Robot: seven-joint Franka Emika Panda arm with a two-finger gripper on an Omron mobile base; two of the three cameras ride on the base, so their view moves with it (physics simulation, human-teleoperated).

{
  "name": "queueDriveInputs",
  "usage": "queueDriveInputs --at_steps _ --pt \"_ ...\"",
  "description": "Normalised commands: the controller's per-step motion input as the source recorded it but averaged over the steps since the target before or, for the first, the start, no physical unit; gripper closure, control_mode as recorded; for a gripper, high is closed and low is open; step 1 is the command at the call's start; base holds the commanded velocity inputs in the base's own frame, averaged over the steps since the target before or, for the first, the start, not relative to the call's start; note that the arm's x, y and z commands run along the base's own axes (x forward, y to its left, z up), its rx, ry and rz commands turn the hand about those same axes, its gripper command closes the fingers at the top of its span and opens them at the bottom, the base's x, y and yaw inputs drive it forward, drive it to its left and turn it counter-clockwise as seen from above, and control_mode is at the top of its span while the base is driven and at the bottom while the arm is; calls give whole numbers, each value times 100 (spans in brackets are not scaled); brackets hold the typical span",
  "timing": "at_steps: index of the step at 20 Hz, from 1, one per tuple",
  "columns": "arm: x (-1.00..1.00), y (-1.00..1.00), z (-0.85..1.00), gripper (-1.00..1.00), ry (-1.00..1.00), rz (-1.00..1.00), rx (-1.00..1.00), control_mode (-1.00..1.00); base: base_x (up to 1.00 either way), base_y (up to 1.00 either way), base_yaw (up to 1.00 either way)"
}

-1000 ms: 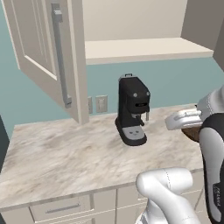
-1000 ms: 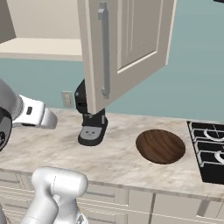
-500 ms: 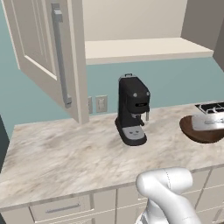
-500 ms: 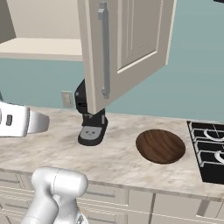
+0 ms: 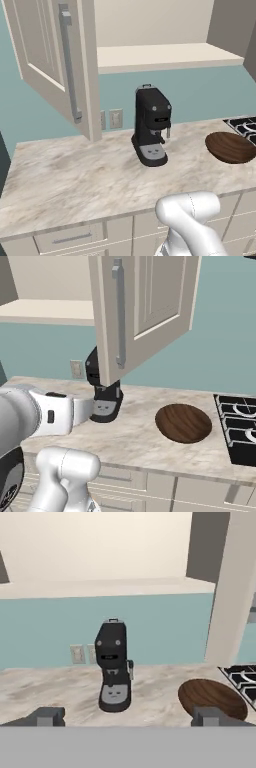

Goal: Open the cabinet and move the ladle to the pot. Then close the cabinet.

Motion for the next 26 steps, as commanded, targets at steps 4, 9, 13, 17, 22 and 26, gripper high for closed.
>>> queueDriveInputs --at_steps 4,9,13,17,22,26 --pt "0 -75 0 -100 -16 -3 3 -100 0 0 0" --pt "12 -71 0 -100 -6 0 9 -100 0 0 0" --pt "54 -65 0 -100 -4 1 13 -100 0 0 0" --pt "50 -70 0 -100 -12 8 14 -100 0 0 0" --pt "49 -62 0 -100 -17 13 16 -100 0 0 0" --pt "68 -47 0 -100 -14 14 17 -100 0 0 0"
